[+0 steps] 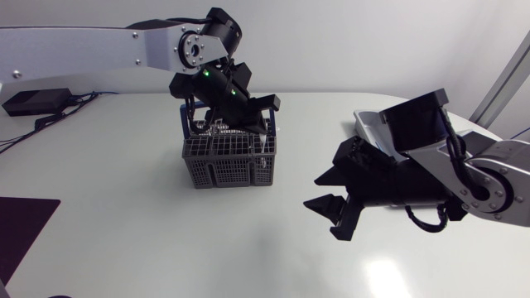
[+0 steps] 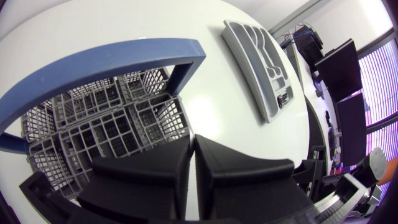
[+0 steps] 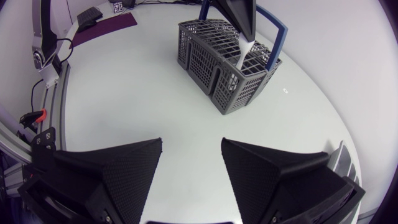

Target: Unload the cutlery basket into the drawer organizer.

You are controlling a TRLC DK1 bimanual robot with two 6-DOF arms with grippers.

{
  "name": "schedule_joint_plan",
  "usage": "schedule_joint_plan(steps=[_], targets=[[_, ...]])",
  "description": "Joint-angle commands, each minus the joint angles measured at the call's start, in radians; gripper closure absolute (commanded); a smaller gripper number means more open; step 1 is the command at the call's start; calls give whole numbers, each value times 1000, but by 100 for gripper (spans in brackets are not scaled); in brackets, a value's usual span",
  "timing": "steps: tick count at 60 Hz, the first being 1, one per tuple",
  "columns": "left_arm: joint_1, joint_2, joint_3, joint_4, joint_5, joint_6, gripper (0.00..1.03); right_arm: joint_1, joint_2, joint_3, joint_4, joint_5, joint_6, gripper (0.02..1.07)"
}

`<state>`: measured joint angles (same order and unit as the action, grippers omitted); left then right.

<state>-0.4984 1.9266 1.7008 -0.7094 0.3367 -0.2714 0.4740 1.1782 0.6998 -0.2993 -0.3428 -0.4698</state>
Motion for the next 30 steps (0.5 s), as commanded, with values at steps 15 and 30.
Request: schedule_joint_plan(steps=[15,30], targets=[[9,-104,-46,5,36,-78,100,9,-37,-11,-34,2,26,37],[6,-164,-69,8,38,-141,100,9,-71,-17,-57,4,26,37]])
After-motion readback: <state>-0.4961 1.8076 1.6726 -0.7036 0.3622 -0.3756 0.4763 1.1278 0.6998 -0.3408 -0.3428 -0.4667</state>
